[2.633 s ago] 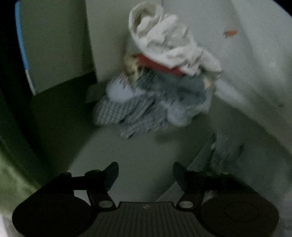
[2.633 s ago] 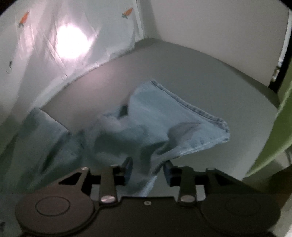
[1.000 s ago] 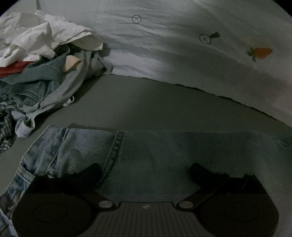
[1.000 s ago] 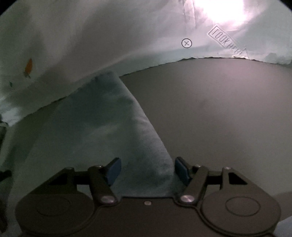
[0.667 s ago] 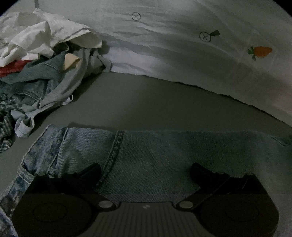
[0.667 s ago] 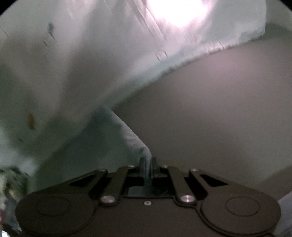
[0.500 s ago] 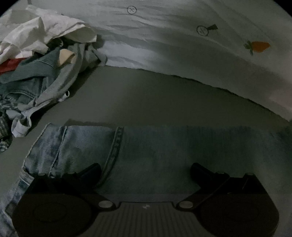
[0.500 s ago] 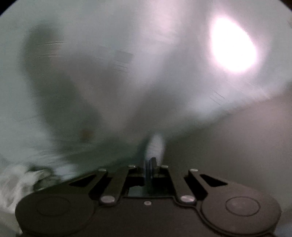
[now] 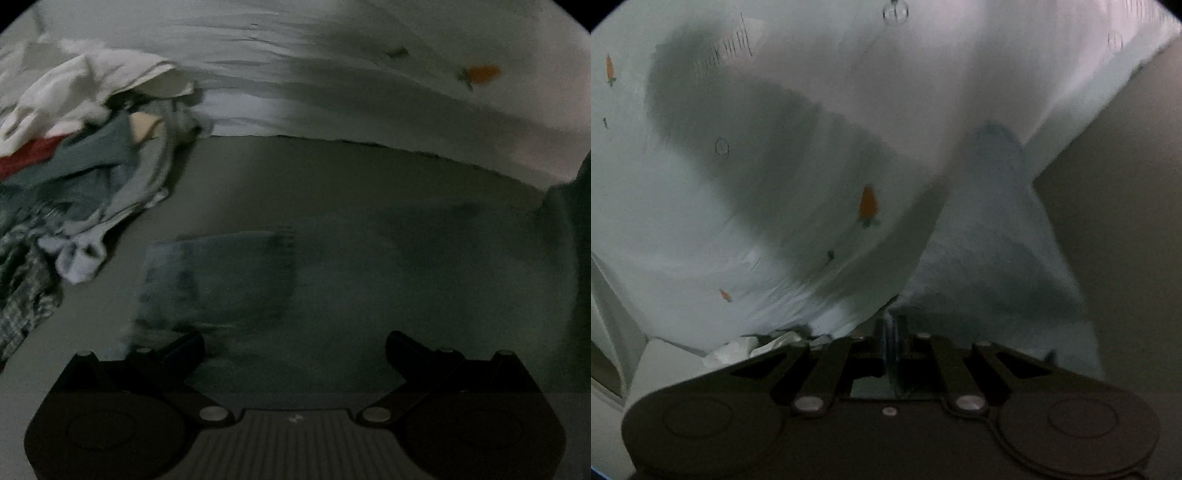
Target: Fold clothes
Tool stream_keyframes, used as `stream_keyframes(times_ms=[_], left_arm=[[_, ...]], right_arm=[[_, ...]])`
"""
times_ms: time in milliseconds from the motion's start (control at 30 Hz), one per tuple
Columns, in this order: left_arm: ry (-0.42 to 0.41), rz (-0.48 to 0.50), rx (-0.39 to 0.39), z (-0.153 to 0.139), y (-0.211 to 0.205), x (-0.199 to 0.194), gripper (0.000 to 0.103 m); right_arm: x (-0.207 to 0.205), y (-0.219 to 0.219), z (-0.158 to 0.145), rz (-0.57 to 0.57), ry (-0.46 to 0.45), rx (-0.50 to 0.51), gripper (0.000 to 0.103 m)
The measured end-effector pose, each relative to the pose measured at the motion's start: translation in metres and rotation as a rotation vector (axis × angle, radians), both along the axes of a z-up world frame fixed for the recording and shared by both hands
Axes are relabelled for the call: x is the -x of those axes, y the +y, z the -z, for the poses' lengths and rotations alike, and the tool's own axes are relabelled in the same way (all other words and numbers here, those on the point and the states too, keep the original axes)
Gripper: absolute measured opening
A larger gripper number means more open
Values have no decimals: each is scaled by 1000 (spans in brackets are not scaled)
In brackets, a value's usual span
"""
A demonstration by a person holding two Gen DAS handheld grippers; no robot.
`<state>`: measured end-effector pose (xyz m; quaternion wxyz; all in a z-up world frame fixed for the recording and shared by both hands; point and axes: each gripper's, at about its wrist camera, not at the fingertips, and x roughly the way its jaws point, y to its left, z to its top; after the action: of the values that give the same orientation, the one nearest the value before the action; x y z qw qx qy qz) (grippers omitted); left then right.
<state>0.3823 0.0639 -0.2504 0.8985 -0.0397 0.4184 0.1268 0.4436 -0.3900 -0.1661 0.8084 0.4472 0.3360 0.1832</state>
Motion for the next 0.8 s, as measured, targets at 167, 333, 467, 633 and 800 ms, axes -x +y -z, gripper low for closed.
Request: stream_keyframes(times_ms=[167,333,467,633,800], left_arm=[[-65,-142,129,-15,64,27,103],[-93,-190,234,-20,116,40,103],[-79,-160,251,-17,139,46,103],[-28,-135,313,-1,154,42,103],[-23,-56,317,5,142,29,103]], right_arm=[[4,57,1,-75,16,-89,5],[2,139,14,-141,93,-265,5],[-1,215,46,-182,207,-398,5],[9,271,124,-177,502,-448,7],[28,246,134,-120,532,-582,34]])
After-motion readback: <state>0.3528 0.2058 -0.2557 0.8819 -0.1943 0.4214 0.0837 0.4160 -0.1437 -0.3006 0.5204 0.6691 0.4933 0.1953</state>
